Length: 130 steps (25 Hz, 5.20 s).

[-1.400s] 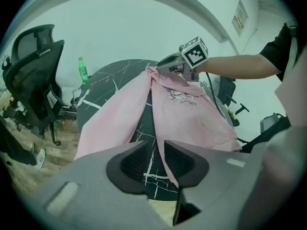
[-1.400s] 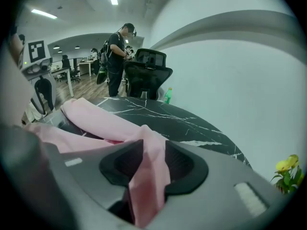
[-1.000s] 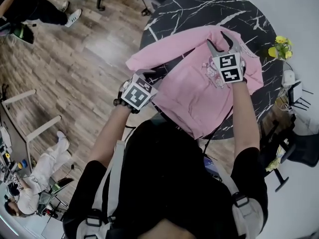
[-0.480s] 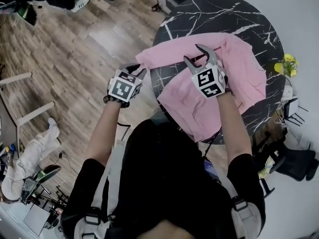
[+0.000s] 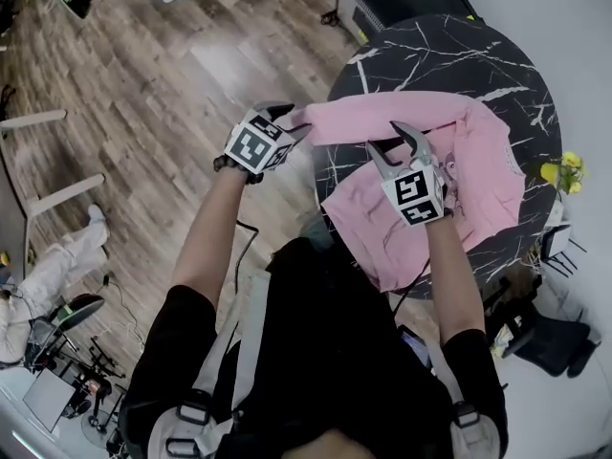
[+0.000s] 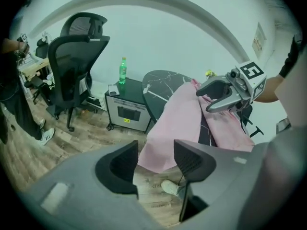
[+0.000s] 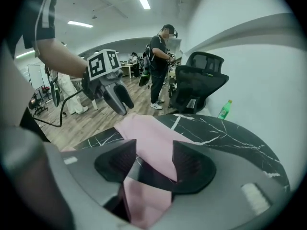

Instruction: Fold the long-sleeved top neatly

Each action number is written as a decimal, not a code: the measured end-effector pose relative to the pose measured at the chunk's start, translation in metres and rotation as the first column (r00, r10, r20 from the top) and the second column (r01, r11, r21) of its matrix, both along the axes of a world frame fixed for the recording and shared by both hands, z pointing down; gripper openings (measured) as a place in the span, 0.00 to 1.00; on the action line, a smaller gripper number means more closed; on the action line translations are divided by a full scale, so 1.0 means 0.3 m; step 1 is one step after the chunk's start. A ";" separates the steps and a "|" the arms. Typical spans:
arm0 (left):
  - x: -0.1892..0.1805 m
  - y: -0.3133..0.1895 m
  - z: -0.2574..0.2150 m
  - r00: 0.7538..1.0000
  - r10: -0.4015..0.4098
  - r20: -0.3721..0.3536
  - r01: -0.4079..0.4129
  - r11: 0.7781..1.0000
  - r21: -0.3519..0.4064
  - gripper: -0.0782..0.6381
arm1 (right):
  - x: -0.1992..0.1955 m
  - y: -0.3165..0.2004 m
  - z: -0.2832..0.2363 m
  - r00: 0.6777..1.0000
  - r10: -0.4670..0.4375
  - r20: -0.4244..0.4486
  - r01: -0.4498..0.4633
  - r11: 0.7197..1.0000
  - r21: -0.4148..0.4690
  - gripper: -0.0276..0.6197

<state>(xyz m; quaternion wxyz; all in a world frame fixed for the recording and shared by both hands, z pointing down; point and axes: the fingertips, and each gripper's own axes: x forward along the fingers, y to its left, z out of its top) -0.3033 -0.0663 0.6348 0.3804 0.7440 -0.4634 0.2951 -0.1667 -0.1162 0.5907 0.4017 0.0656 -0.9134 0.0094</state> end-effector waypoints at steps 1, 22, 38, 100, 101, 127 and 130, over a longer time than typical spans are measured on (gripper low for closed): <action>0.006 -0.012 0.004 1.000 0.022 -0.018 -0.022 1.000 0.000 0.47 | 0.004 -0.004 -0.005 1.000 0.007 0.006 -0.007 1.000 -0.008 0.41; 0.101 -0.031 0.025 0.971 0.225 -0.074 -0.230 0.971 -0.067 0.20 | 0.153 0.006 0.031 0.996 0.087 -0.015 -0.088 0.995 -0.055 0.37; 0.455 -0.153 -0.410 0.949 0.289 0.123 -0.290 0.957 -0.007 0.20 | 0.453 0.047 -0.096 0.982 0.170 0.082 -0.168 0.985 -0.025 0.35; 1.939 -0.268 -0.278 0.889 0.447 0.097 -0.447 0.894 -0.030 0.39 | 1.694 -0.106 -0.124 0.904 0.420 0.082 -0.415 0.907 -0.076 0.35; 1.931 -0.261 -0.288 0.891 0.442 0.099 -0.442 0.897 -0.024 0.39 | 1.704 -0.112 -0.123 0.901 0.426 0.085 -0.421 0.904 -0.076 0.35; 1.423 -0.107 -0.252 0.964 0.252 0.086 -0.246 0.966 -0.075 0.38 | 1.323 -0.176 -0.057 0.869 0.487 0.093 -0.471 0.869 -0.151 0.26; 1.377 -0.109 -0.240 0.955 0.282 0.089 -0.275 0.958 -0.081 0.38 | 1.381 -0.175 0.000 0.834 0.550 0.046 -0.537 0.828 -0.161 0.26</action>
